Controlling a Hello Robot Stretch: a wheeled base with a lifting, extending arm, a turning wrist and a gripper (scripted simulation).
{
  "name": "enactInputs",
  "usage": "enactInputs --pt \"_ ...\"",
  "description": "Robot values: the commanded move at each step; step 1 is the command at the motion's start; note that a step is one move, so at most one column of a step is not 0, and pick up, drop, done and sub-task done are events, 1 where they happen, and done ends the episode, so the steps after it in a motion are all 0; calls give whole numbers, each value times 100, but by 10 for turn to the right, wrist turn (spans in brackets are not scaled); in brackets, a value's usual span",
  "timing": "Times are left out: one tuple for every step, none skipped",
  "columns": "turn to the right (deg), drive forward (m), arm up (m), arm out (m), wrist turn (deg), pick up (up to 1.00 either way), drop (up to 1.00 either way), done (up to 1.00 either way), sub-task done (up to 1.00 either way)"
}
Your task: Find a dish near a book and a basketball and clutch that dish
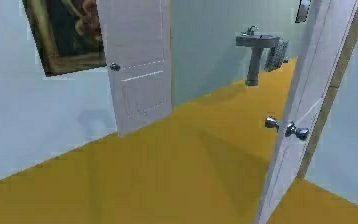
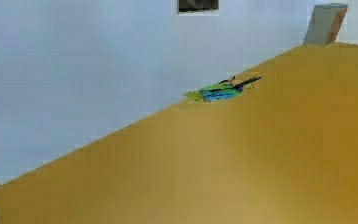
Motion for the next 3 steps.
enactInputs --pt "0 85 0 0 0 0 0 0 0" --pt "0 35 0 0 0 0 0 0 0" --pt "390 0 0 0 0 0 0 0 0"
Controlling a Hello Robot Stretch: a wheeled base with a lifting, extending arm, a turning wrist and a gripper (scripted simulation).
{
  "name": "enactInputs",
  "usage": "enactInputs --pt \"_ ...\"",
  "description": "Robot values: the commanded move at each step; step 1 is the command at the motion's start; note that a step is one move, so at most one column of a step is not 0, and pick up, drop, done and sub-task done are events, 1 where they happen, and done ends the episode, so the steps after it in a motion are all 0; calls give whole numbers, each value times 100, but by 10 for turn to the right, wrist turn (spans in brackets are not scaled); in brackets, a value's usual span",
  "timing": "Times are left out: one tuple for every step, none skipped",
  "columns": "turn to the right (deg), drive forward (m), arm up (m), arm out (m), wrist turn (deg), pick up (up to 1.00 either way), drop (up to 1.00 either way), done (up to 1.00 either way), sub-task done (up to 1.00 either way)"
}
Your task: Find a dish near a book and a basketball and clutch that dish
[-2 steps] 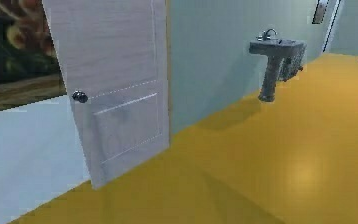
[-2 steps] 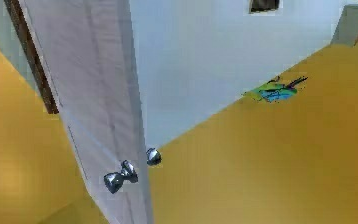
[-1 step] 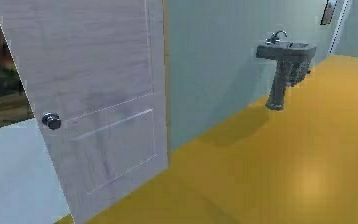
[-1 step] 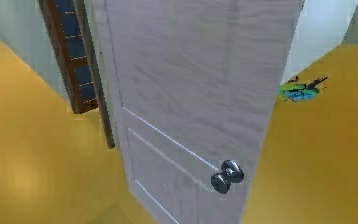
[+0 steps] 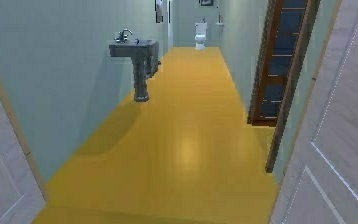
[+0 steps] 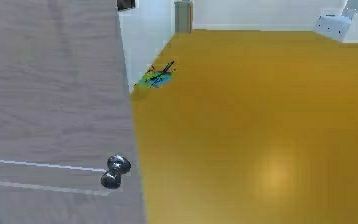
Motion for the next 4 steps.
enactInputs --pt "0 100 0 0 0 0 0 0 0" --pt "0 100 0 0 0 0 0 0 0" --pt "30 0 0 0 0 0 0 0 0" --pt "0 100 0 0 0 0 0 0 0"
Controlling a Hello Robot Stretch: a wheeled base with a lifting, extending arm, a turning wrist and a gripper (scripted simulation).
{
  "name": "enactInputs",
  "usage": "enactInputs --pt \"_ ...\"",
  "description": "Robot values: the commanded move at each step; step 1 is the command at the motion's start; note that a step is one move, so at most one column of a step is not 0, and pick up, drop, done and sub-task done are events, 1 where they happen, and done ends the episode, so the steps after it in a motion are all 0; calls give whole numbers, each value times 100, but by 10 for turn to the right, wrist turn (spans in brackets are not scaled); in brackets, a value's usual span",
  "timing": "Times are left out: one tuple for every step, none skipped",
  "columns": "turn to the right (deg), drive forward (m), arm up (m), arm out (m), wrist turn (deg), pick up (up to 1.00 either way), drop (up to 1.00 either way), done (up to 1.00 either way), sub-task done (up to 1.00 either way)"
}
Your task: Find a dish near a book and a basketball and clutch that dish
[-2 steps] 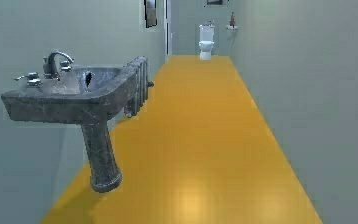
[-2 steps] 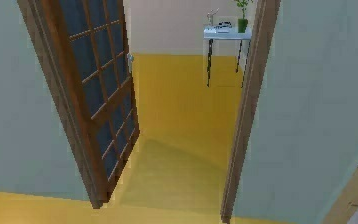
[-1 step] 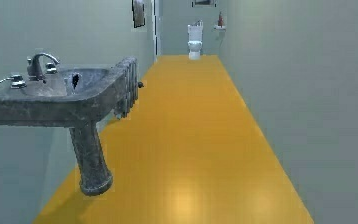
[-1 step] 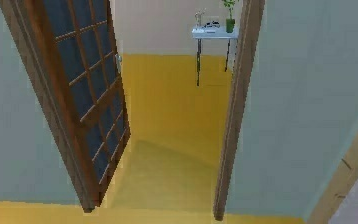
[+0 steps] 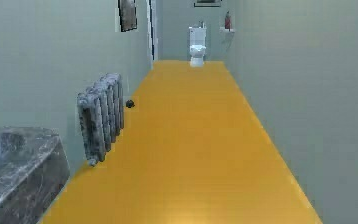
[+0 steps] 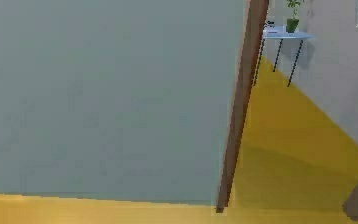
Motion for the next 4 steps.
enactInputs --pt "0 85 0 0 0 0 0 0 0" --pt "-30 0 0 0 0 0 0 0 0" --pt "450 0 0 0 0 0 0 0 0" --pt "450 0 0 0 0 0 0 0 0"
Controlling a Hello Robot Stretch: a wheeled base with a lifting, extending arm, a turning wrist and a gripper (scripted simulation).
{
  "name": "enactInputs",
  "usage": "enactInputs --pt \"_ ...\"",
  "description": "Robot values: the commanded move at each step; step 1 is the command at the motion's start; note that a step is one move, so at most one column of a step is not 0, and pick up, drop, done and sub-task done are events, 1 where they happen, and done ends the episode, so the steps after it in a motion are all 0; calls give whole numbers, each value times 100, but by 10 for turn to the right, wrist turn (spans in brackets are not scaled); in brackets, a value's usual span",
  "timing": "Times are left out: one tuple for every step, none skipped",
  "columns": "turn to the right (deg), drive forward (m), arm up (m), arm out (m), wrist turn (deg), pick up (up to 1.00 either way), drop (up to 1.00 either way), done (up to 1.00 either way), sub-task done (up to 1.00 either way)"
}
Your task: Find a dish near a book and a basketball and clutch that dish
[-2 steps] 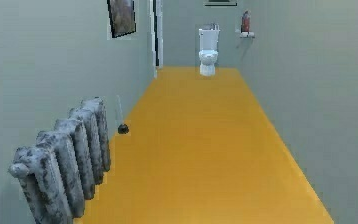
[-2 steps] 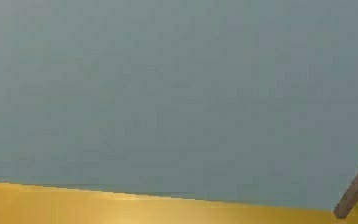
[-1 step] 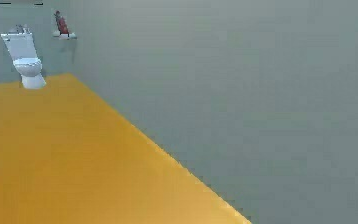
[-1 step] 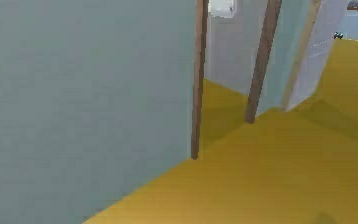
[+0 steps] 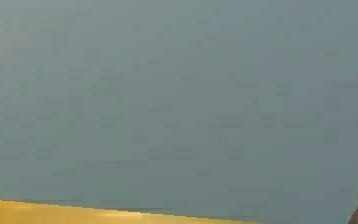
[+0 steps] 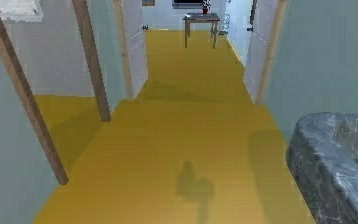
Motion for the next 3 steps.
enactInputs --pt "30 0 0 0 0 0 0 0 0" --pt "0 5 0 0 0 0 0 0 0" --pt "-450 0 0 0 0 0 0 0 0"
